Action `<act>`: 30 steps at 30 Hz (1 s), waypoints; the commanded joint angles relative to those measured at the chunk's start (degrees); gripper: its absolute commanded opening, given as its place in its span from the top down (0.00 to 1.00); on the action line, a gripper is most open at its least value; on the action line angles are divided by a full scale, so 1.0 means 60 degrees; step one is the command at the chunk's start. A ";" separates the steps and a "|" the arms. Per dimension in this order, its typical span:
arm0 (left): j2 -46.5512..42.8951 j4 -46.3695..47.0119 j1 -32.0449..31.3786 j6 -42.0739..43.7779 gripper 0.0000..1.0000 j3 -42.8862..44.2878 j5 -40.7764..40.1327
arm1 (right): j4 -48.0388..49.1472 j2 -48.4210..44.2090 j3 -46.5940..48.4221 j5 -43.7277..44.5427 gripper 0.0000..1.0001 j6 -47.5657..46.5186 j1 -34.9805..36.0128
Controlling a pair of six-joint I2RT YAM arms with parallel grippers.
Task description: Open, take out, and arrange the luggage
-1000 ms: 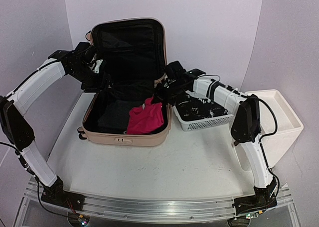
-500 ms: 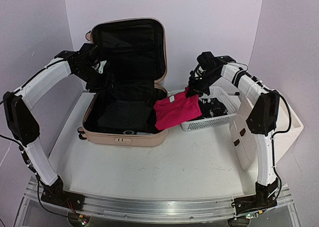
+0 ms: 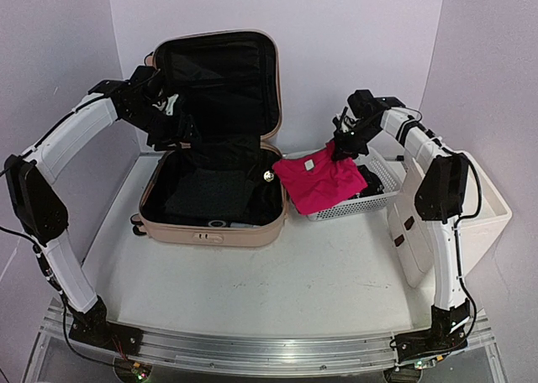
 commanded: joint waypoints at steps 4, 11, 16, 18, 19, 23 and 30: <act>0.0437 0.0143 0.0081 -0.0291 0.34 0.1017 0.0369 | 0.0954 0.0799 0.0957 0.0429 1.00 -0.0556 -0.0612; 0.0599 0.0085 0.0081 -0.0532 0.34 0.1258 0.0408 | 0.1379 0.1118 0.0817 0.0594 1.00 -0.0938 -0.1037; 0.0673 0.0060 0.0081 -0.0733 0.34 0.1313 0.0448 | 0.1566 0.1388 0.0965 0.0402 1.00 -0.1472 -0.1179; 0.0704 0.0050 0.0081 -0.0836 0.34 0.1292 0.0492 | 0.1596 0.1383 0.0949 0.0890 1.00 -0.1889 -0.1200; 0.0716 0.0054 0.0081 -0.0893 0.34 0.1286 0.0499 | 0.1601 0.1382 0.0955 0.1174 1.00 -0.1942 -0.1199; 0.0770 0.0049 0.0081 -0.1020 0.34 0.1296 0.0554 | 0.1664 0.1261 0.0797 0.2059 1.00 -0.1977 -0.1198; 0.0909 0.0049 0.0081 -0.1079 0.34 0.1337 0.0701 | 0.1796 0.1347 0.0866 0.2925 0.88 -0.1956 -0.1195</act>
